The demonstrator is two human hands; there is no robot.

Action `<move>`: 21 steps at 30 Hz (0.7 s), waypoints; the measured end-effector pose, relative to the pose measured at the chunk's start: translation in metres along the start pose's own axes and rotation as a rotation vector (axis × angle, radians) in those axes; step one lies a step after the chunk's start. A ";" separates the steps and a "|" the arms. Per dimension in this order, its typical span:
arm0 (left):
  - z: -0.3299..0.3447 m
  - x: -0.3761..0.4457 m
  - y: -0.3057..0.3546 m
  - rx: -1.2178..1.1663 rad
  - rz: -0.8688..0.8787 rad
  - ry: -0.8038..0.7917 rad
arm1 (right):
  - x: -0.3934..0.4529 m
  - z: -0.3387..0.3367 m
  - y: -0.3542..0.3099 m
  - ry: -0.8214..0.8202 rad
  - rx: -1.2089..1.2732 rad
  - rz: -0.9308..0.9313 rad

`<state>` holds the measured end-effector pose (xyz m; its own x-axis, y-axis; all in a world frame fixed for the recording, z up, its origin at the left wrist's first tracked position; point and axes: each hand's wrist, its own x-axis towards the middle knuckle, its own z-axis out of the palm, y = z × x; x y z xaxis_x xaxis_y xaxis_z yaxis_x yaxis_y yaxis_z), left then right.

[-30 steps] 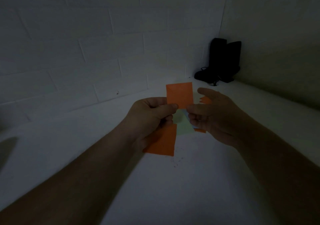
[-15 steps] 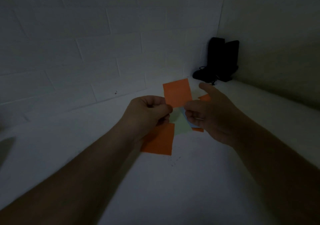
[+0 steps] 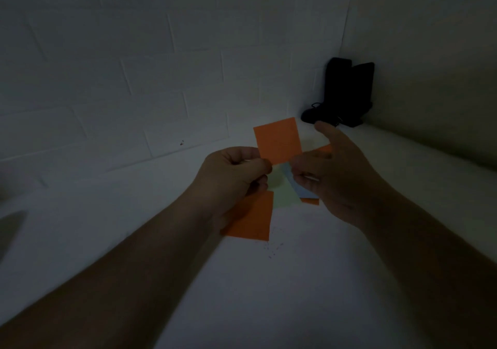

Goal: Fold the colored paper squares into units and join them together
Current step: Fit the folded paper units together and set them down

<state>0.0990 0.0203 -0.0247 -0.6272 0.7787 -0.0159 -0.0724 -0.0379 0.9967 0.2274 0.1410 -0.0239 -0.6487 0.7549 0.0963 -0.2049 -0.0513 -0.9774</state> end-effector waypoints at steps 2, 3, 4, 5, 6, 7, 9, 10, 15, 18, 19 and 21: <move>0.000 -0.003 0.003 0.015 -0.037 -0.046 | 0.001 -0.002 -0.001 0.025 0.028 0.035; 0.000 -0.004 0.004 0.020 -0.059 -0.066 | 0.001 -0.003 -0.002 0.013 0.028 0.052; 0.000 -0.004 0.005 0.018 -0.072 -0.076 | 0.001 -0.005 -0.002 -0.011 0.021 0.066; -0.001 -0.003 0.006 0.007 -0.074 -0.079 | 0.001 -0.006 -0.003 -0.044 0.012 0.075; -0.002 -0.003 0.007 -0.012 -0.068 -0.078 | 0.001 -0.007 -0.004 -0.074 0.005 0.078; -0.003 -0.002 0.008 -0.037 -0.056 -0.075 | 0.000 -0.008 -0.005 -0.096 -0.003 0.075; -0.004 -0.002 0.008 -0.078 -0.038 -0.052 | -0.001 -0.010 -0.007 -0.114 -0.066 0.030; -0.004 -0.002 0.007 -0.097 -0.041 -0.043 | -0.001 -0.010 -0.008 -0.112 -0.137 -0.014; -0.003 -0.001 0.008 -0.186 -0.084 -0.015 | -0.007 -0.008 -0.007 -0.150 -0.542 -0.369; -0.002 -0.001 0.008 -0.271 -0.126 -0.010 | -0.008 -0.007 -0.005 -0.137 -0.772 -0.564; -0.001 -0.001 0.008 -0.285 -0.142 -0.027 | -0.006 -0.007 -0.003 -0.113 -0.802 -0.613; -0.001 0.000 0.007 -0.301 -0.171 -0.070 | -0.005 -0.008 -0.003 -0.059 -0.751 -0.609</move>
<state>0.0983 0.0193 -0.0176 -0.5327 0.8302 -0.1645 -0.4033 -0.0782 0.9117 0.2368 0.1423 -0.0230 -0.6259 0.4793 0.6153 -0.0097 0.7840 -0.6206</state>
